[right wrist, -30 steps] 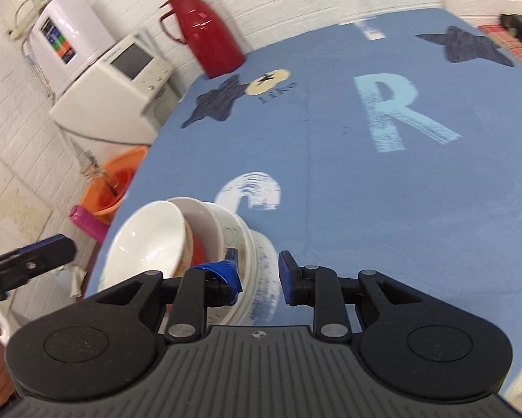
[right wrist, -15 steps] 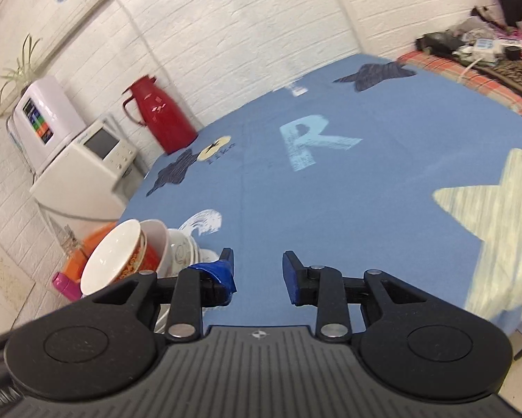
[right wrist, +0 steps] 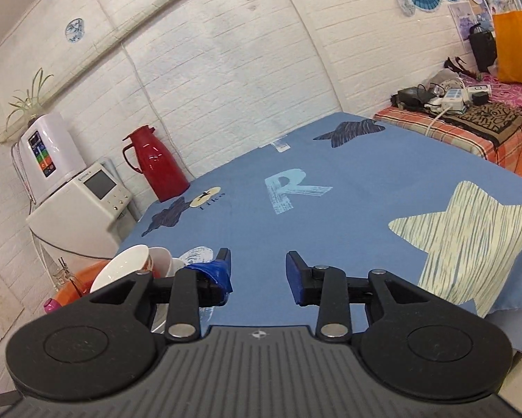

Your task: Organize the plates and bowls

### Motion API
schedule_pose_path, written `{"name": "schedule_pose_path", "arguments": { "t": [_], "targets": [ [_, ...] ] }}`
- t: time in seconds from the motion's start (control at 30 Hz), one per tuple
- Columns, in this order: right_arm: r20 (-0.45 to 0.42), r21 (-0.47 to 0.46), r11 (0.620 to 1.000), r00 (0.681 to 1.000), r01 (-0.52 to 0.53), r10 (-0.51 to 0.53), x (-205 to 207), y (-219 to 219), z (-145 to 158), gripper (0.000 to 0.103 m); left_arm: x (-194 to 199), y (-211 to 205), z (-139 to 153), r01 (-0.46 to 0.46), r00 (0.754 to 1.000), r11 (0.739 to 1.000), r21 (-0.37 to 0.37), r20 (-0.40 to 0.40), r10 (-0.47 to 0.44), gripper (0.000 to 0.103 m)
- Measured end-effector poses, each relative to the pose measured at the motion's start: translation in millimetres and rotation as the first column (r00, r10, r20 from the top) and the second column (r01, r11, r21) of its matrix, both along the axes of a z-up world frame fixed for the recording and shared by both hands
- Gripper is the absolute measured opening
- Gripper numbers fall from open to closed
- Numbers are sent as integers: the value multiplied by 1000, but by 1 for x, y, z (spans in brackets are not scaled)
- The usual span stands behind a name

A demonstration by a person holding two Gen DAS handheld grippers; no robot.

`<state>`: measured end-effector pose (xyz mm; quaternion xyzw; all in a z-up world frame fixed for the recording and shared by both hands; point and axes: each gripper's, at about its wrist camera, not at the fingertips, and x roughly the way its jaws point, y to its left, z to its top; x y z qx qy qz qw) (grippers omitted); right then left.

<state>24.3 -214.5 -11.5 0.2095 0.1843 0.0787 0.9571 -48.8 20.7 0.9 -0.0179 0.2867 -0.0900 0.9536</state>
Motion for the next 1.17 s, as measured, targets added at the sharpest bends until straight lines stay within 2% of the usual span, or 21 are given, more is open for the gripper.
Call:
{"name": "schedule_pose_path", "arguments": {
  "t": [0.23, 0.63, 0.9, 1.17],
  "targets": [
    [20, -37, 997, 998, -61, 62, -5, 15, 5, 20, -2, 0, 0, -19, 1000, 1000, 24, 6, 19, 61],
    [-31, -59, 997, 998, -52, 50, -6, 14, -4, 21, -4, -9, 2, -36, 999, 997, 74, 31, 34, 61],
    [-43, -44, 997, 997, -59, 58, -5, 13, -6, 22, -3, -11, 1, -41, 999, 996, 84, 20, 39, 61],
    [-59, -43, 998, 997, -56, 53, -3, 15, -9, 22, -4, -7, 1, -55, 998, 997, 61, 39, 53, 61]
  ]
}}
